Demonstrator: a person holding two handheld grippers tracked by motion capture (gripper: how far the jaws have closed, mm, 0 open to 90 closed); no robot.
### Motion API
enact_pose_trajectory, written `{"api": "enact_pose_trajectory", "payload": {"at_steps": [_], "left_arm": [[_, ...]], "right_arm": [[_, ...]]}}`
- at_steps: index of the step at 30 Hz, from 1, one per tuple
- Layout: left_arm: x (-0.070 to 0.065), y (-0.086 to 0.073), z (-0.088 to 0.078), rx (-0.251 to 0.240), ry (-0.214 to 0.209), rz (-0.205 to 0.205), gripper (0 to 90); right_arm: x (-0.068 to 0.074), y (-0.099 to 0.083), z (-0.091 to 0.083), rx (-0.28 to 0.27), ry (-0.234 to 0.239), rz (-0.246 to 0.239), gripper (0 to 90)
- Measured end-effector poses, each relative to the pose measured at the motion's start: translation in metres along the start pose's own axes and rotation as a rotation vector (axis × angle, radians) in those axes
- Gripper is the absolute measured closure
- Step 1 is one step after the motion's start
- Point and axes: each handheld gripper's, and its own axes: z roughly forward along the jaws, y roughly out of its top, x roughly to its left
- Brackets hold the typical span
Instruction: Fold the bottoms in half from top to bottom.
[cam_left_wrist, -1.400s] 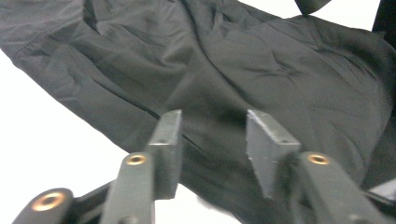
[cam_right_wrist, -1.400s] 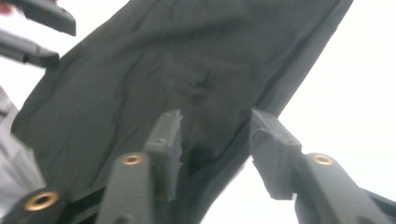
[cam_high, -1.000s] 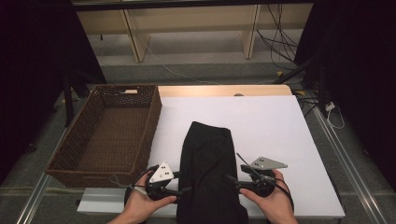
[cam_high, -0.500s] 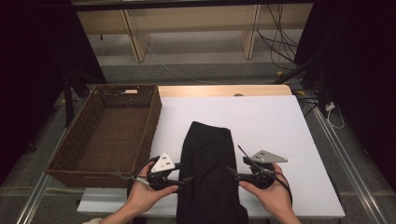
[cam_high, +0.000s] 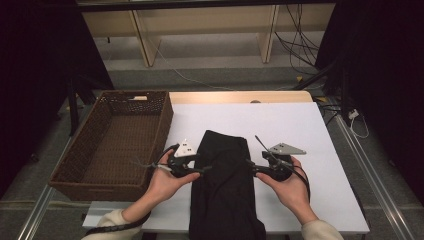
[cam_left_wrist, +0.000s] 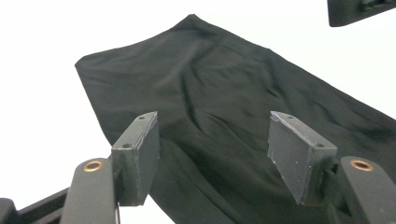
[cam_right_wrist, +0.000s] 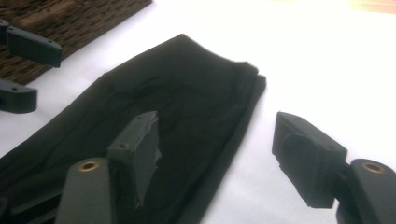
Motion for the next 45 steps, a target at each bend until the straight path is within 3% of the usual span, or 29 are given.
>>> {"api": "enact_pose_trajectory", "payload": {"at_steps": [2, 10, 13, 16, 26, 34, 39, 45], "left_arm": [[0.006, 0.005, 0.007, 0.006, 0.020, -0.004, 35.2], [0.031, 0.020, 0.039, 0.039, 0.093, -0.089, 37.1], [0.040, 0.022, 0.052, 0.049, 0.096, -0.149, 38.0], [0.047, 0.024, 0.061, 0.063, 0.125, -0.152, 38.3], [0.067, 0.022, 0.084, 0.086, 0.177, -0.219, 43.2], [0.071, 0.018, 0.089, 0.091, 0.183, -0.241, 48.4], [0.066, 0.020, 0.091, 0.097, 0.167, -0.213, 52.1], [0.057, 0.020, 0.090, 0.104, 0.133, -0.214, 70.0]], "right_arm": [[-0.002, 0.005, 0.004, -0.004, -0.008, 0.009, 38.1], [-0.014, 0.022, 0.037, 0.050, -0.030, 0.000, 42.1], [-0.019, 0.026, 0.052, 0.078, -0.033, 0.007, 42.6], [-0.024, 0.029, 0.065, 0.105, -0.039, 0.022, 43.2], [-0.036, 0.036, 0.095, 0.159, -0.071, 0.041, 45.9], [-0.038, 0.033, 0.109, 0.209, -0.095, 0.039, 50.9], [-0.036, 0.034, 0.113, 0.223, -0.118, 0.002, 57.9], [-0.030, 0.035, 0.116, 0.237, -0.114, 0.008, 74.3]]}}
